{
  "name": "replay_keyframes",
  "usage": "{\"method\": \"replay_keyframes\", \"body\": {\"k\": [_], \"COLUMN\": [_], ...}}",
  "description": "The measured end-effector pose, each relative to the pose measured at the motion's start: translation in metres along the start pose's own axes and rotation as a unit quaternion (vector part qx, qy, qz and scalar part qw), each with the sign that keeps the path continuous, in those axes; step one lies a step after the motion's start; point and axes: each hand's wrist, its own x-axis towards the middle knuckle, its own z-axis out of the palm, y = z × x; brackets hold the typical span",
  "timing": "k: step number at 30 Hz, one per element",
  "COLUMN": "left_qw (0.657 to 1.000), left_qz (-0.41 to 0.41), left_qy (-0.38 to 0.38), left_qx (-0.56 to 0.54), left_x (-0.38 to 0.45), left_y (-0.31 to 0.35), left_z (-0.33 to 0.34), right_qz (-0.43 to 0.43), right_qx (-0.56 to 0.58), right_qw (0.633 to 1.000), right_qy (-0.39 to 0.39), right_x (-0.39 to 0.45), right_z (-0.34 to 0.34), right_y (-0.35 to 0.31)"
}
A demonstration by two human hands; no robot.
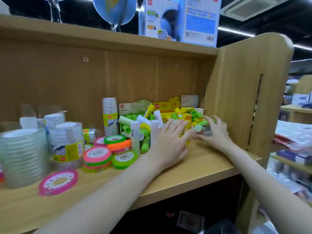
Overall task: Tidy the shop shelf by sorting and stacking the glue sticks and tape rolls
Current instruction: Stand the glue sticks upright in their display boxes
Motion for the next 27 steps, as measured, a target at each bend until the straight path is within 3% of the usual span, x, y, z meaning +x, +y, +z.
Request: {"method": "replay_keyframes", "body": {"k": [4,6,10,13,17,21,25,27], "left_qw": [0.999,0.999,0.998,0.995,0.992,0.989,0.984,0.983], "left_qz": [0.032,0.025,0.006,-0.014,-0.032,-0.047,-0.066,-0.068], "left_qy": [0.014,0.015,-0.002,-0.001,0.008,0.033,0.037,0.037], "left_qx": [-0.012,-0.018,-0.06,-0.103,-0.124,-0.138,-0.162,-0.164], "left_x": [0.014,0.015,0.013,0.011,0.01,0.011,0.014,0.014], "left_y": [0.005,0.003,0.002,0.003,0.005,0.004,0.002,0.003], "left_z": [0.016,0.021,0.023,0.024,0.029,0.032,0.028,0.027], "right_qz": [-0.068,-0.079,-0.087,-0.105,-0.119,-0.117,-0.121,-0.08], "right_qx": [-0.179,-0.207,-0.06,0.041,0.078,0.093,0.145,0.2], "right_qw": [0.981,0.975,0.994,0.99,0.973,0.969,0.942,0.933], "right_qy": [-0.039,-0.031,-0.005,0.079,0.181,0.199,0.277,0.289], "right_x": [0.025,0.031,0.034,0.035,0.036,0.038,0.025,0.014], "right_z": [0.006,0.01,0.01,0.003,-0.001,0.002,-0.009,-0.013], "right_y": [0.013,0.017,0.026,0.029,0.027,0.026,0.011,0.009]}}
